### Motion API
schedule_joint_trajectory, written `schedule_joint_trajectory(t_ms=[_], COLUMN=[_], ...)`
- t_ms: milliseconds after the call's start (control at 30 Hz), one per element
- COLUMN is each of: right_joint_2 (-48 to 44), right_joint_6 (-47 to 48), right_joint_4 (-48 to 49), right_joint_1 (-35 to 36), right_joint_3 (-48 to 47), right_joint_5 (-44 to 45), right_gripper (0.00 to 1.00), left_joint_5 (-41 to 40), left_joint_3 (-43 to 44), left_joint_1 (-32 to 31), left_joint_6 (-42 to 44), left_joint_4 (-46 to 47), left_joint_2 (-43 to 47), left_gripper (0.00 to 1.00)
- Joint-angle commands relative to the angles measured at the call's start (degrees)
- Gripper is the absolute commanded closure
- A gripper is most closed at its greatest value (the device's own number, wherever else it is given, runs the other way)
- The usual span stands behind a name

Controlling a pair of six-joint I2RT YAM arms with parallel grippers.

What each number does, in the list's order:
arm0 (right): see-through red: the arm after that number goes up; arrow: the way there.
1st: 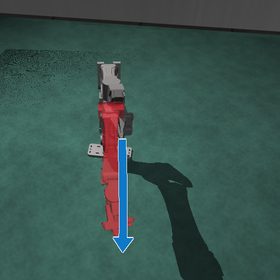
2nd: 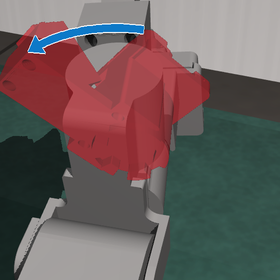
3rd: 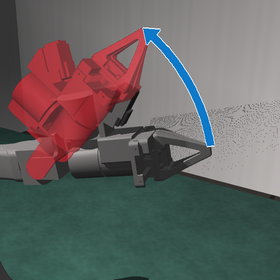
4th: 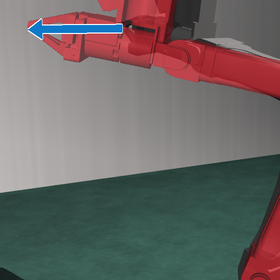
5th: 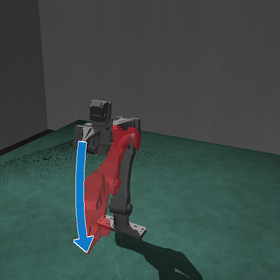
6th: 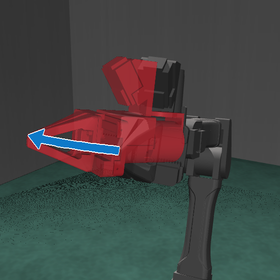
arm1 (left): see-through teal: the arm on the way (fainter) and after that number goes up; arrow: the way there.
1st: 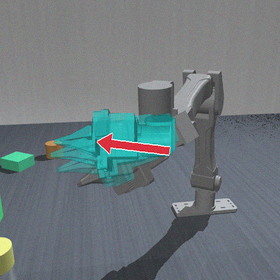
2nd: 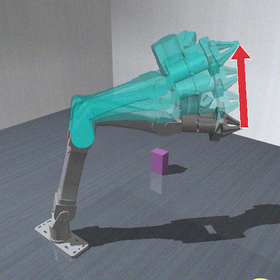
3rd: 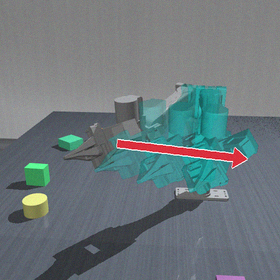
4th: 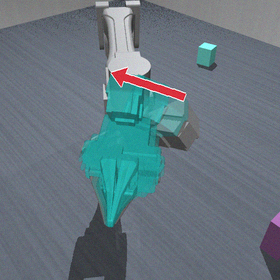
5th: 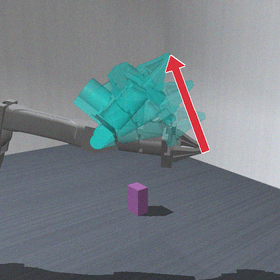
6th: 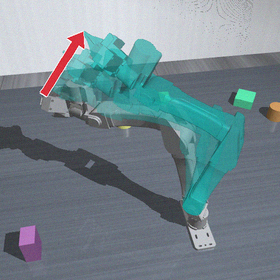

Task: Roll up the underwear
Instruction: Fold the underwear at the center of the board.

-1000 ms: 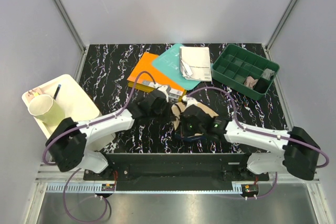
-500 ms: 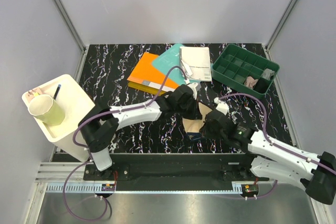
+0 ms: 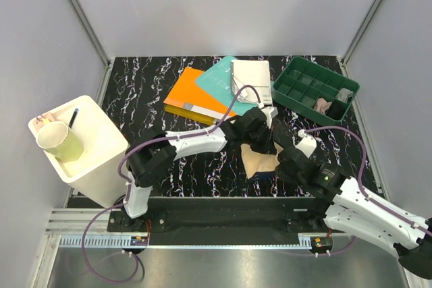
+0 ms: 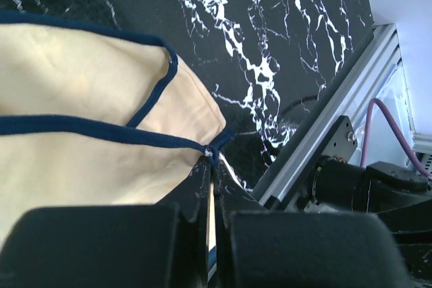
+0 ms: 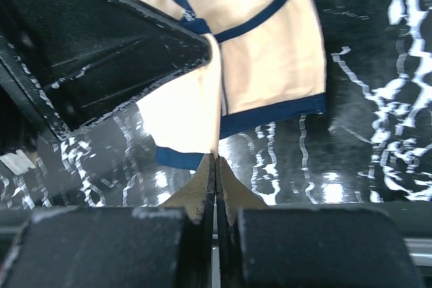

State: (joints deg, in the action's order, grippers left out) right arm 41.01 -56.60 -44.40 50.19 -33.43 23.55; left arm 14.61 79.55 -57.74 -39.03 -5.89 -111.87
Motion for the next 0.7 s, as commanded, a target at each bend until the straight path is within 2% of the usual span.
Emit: schedule_joint_trajectory(t_ms=[0,533,567,633,667], right_joint_2=[-1.02,1.79,1.96,2.31,2.49], right_joint_6=[-2.02,-7.03,-7.38,-7.48,-7.56], right_joint_4=[-3.06,-4.90,-5.17,-5.78,-5.96], right_joint_1=[-0.80,-1.24,-1.33,-1.50,-1.59], right_joint_3=[0.65,0.03,-0.23,-1.02,-1.20], right_joint_5=[5.19,9.84,10.28,11.08,11.25], right_gripper=[1.00,0.98,0.86,0.69,0.56], left_joint_5=[2.00,5.52,5.60,5.52,5.60], left_joint_3=[4.47,11.68,11.77,11.94,12.21], left_joint_1=[-0.18,-0.80,-0.80,-0.80,-0.80], left_joint_6=[0.97,2.64,2.64,2.55,2.64], left_joint_4=[3.08,7.47,7.73,8.61,8.70], left_joint_2=[-2.03,-11.08,-11.26,-11.70,-11.87], left_gripper=[1.00,1.00,1.00,1.00,1.00])
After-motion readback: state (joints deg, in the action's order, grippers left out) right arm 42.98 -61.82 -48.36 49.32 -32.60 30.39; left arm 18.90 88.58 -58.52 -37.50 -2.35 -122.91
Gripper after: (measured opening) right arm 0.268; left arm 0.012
